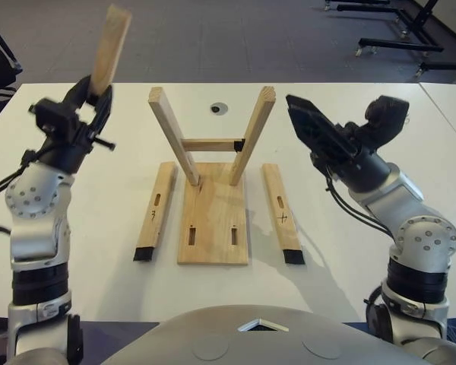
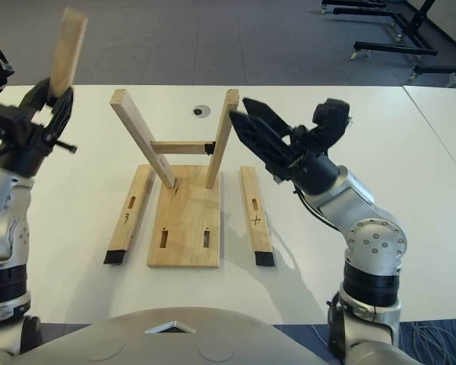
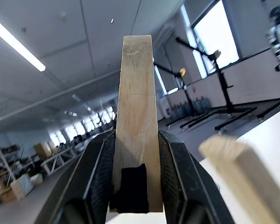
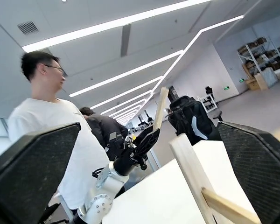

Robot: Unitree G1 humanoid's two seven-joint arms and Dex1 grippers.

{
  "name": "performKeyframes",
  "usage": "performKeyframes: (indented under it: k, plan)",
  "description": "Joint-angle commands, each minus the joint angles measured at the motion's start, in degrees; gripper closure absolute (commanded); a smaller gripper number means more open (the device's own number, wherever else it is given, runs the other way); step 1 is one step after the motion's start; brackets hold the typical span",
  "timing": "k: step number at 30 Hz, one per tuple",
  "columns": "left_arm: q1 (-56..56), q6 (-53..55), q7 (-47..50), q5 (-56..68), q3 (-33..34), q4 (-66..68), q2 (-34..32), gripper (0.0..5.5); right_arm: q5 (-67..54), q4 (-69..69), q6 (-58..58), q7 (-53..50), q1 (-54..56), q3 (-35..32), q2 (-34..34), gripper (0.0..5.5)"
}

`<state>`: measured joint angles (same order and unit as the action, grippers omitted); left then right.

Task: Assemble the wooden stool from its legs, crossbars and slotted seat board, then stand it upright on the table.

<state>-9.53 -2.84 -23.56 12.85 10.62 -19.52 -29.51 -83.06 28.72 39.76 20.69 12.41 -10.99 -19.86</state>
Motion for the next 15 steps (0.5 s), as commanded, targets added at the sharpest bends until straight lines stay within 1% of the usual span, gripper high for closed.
performKeyframes:
  k: [1,3,8,13,15]
  plan:
    - [-5.3,-2.7,-3.8,-3.8,-7.1,-3.6,-0.5,4.23,-2.8,0.4,-2.2,-6.7,7.2,1.8,3.4,0.10]
    - [-6.4,-4.0,-5.7,-3.9,-10.2,-4.2,0.3,4.23,-2.1,-0.9,-3.2,-8.0,9.6,3.1,5.4,0.10]
    - [-6.1,-6.0,-8.8,-4.3,-15.4,-4.8,1.7,4.23,0.1,-3.5,-5.4,-9.5,13.2,4.8,9.1,0.10]
    - [-5.9,-5.8,-9.2,-4.8,-17.0,-4.4,2.8,4.23,2.8,-4.2,-6.7,-8.4,15.7,5.9,10.9,0.10]
    - [-5.7,-5.9,-9.0,-5.4,-17.1,-4.1,3.1,4.23,2.8,-4.1,-6.8,-7.8,15.9,6.2,11.6,0.38]
